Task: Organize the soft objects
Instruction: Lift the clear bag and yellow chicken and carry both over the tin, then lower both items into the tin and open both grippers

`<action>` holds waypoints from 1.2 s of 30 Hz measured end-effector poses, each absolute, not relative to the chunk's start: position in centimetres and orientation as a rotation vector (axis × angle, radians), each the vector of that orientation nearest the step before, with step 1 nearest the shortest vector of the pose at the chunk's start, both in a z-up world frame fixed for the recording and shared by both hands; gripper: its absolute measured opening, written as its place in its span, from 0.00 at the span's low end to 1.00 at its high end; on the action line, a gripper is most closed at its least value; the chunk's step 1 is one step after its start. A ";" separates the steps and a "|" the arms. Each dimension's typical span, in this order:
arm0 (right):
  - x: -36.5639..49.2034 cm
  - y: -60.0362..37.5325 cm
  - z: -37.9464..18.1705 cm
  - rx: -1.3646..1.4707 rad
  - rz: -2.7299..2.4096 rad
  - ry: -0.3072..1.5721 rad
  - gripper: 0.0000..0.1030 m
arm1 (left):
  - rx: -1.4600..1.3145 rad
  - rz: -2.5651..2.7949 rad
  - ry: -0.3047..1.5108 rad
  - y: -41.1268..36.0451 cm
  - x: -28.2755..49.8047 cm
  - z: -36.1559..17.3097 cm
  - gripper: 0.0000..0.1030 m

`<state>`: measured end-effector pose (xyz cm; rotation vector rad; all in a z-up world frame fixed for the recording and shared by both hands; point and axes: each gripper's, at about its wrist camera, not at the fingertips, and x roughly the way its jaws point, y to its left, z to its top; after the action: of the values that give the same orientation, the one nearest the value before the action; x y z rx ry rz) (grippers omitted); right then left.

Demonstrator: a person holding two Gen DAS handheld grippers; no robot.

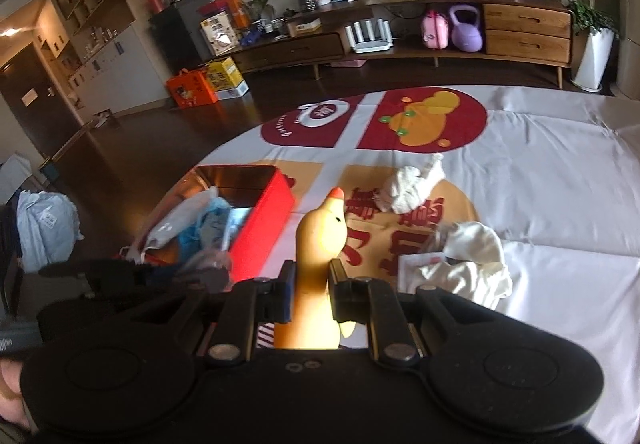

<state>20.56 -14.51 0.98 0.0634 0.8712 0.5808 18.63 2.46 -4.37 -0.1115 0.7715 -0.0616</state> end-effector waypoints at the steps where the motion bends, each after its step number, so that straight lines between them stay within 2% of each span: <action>1: 20.5 -14.1 1.2 0.058 0.589 0.869 0.15 | -0.111 -0.055 0.768 2.9 18.6 -4.0 0.15; 21: 22.3 -5.4 4.3 0.023 0.694 0.819 0.15 | -0.099 0.096 0.661 12.9 18.8 1.0 0.15; 36: 26.2 1.3 0.9 0.007 0.710 0.890 0.15 | -0.132 0.167 0.734 18.9 22.8 -3.0 0.15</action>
<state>26.20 1.32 0.87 0.0073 0.8902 0.7099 22.82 18.89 -2.98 -0.1317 0.7340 0.1673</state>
